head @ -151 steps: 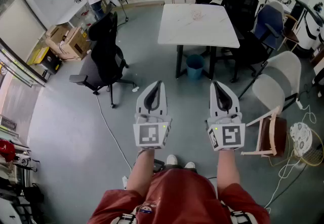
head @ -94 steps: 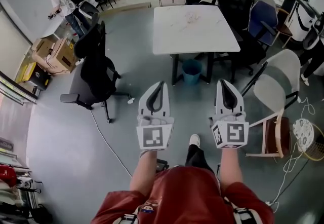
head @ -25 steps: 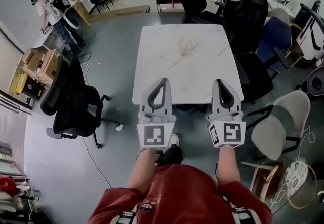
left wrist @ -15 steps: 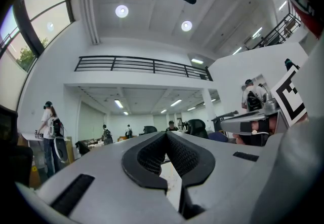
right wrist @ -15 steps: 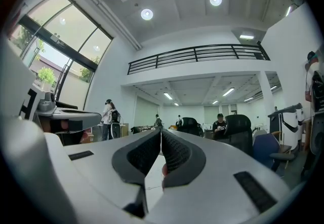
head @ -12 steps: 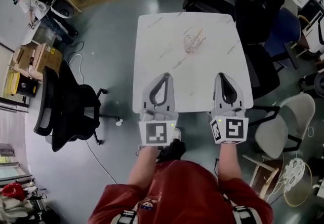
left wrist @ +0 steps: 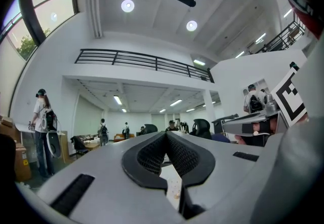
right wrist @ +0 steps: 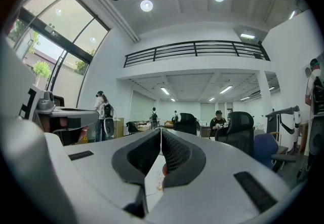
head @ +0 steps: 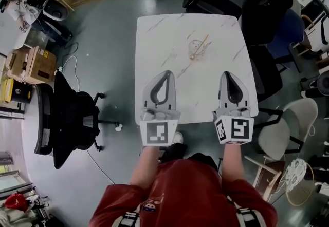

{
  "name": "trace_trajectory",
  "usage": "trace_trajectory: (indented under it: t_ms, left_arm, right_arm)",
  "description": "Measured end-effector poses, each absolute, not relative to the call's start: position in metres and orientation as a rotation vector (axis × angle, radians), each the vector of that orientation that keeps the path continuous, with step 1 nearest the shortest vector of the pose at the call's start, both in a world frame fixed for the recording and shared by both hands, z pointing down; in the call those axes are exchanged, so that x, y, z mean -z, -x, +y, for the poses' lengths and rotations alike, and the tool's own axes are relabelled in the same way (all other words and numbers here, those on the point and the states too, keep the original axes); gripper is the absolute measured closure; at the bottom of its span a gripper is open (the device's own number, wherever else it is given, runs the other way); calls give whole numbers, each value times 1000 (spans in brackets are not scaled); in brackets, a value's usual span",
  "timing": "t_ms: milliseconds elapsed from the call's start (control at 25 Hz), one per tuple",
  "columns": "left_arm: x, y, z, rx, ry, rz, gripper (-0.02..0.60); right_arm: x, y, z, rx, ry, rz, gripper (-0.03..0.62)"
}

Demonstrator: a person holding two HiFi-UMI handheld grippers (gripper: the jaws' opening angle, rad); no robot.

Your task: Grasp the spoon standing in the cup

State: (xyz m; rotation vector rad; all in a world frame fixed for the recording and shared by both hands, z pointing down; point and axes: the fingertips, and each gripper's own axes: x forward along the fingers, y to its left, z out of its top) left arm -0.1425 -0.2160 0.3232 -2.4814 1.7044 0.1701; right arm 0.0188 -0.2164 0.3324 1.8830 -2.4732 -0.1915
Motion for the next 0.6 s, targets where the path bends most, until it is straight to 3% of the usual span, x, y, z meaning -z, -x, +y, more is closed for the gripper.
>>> trace_trajectory:
  t_ms: [600]
  left_arm:
    - [-272, 120, -268, -241, 2390, 1619, 572]
  right_arm:
    - [-294, -44, -272, 292, -1953, -2526, 579]
